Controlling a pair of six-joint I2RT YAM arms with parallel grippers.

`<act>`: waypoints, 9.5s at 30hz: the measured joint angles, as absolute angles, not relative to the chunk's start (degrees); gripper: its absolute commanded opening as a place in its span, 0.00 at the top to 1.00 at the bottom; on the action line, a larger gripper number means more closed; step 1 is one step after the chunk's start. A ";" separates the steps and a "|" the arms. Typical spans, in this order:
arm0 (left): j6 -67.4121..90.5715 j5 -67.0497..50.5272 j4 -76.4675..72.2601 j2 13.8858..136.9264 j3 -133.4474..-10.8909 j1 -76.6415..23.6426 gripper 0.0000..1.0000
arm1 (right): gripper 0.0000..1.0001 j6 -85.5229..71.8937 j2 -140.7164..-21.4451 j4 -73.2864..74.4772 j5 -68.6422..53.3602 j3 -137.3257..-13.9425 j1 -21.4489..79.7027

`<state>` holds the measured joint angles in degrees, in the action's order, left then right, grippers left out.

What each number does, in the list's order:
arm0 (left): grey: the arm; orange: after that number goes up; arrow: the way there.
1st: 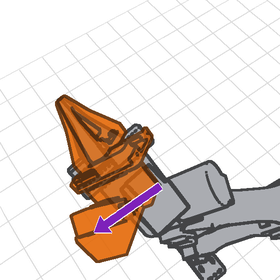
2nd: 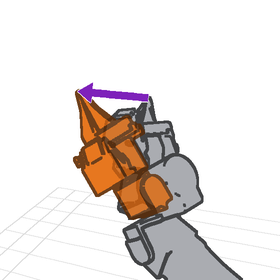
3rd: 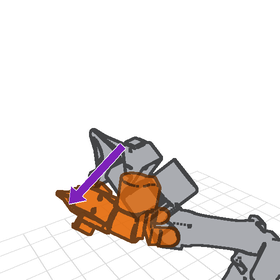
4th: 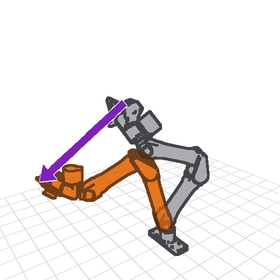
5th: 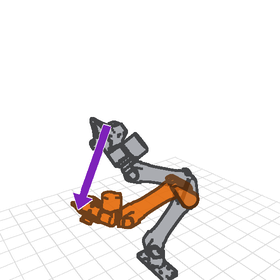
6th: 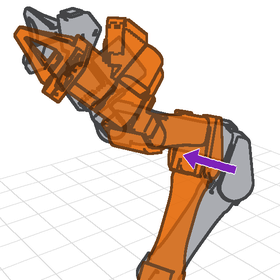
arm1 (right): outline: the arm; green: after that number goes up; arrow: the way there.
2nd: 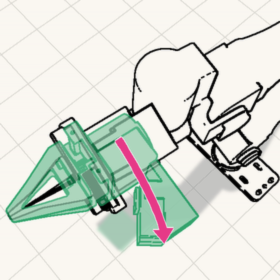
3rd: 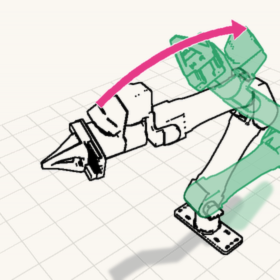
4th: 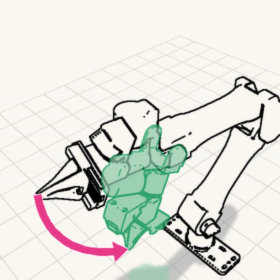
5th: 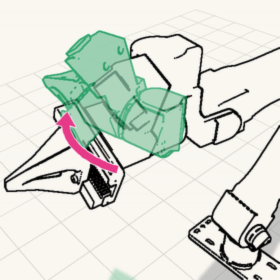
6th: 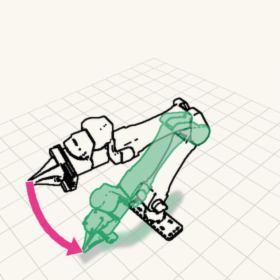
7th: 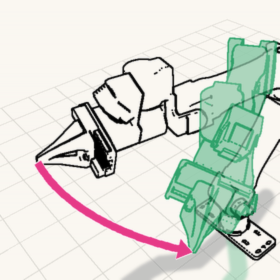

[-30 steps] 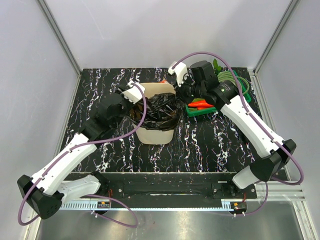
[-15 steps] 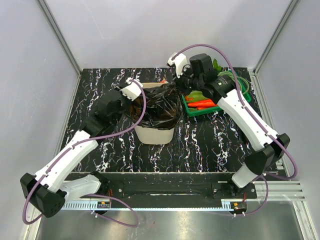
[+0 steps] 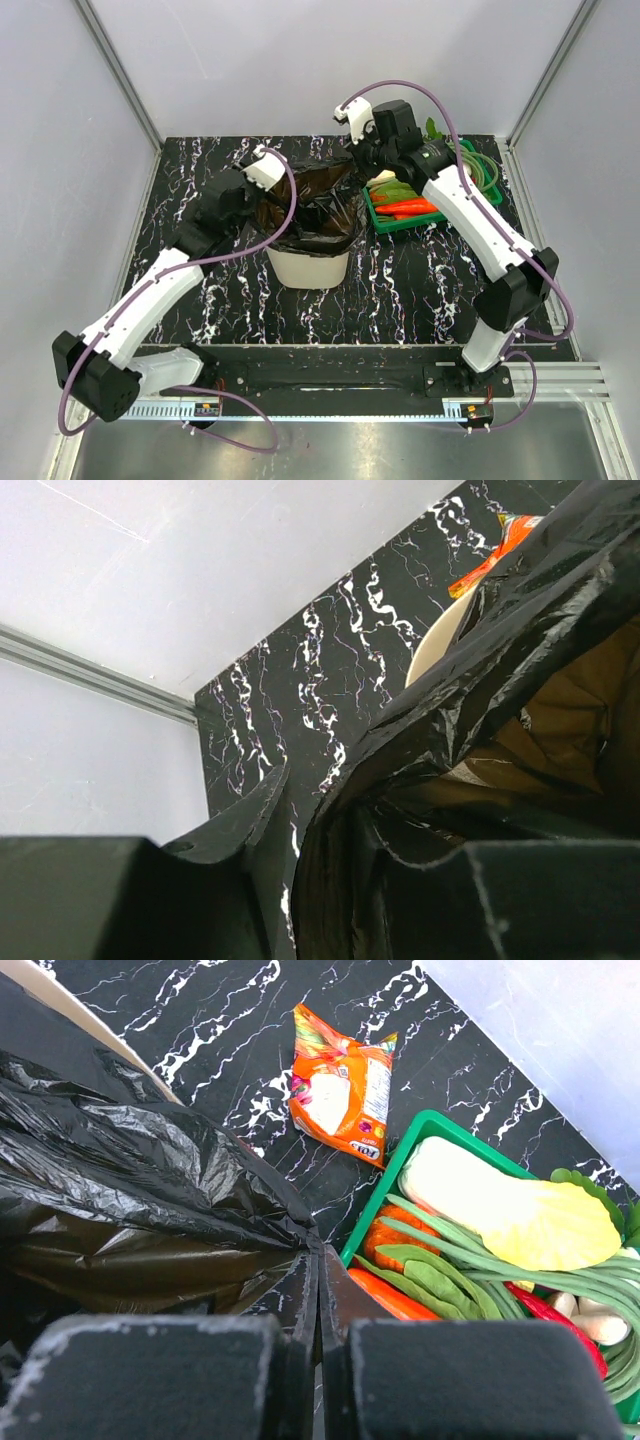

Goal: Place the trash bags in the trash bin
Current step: Place the trash bag in the trash bin.

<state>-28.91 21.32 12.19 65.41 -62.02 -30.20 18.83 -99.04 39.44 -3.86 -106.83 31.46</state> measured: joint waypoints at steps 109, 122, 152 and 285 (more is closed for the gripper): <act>-10.48 -8.51 7.77 78.70 -62.83 -11.44 0.23 | 1.00 24.95 -106.04 37.41 -9.23 -106.48 30.79; -12.21 -8.32 6.63 77.12 -59.90 -11.44 0.23 | 1.00 24.16 -107.85 37.54 -9.08 -106.48 30.59; -22.59 -13.67 25.96 62.89 -64.93 -11.44 0.12 | 0.56 25.65 -100.31 37.56 0.10 -100.47 30.46; -65.49 -41.34 54.28 58.19 -55.24 -13.10 1.00 | 1.00 21.76 -88.40 45.39 -35.46 -76.18 25.08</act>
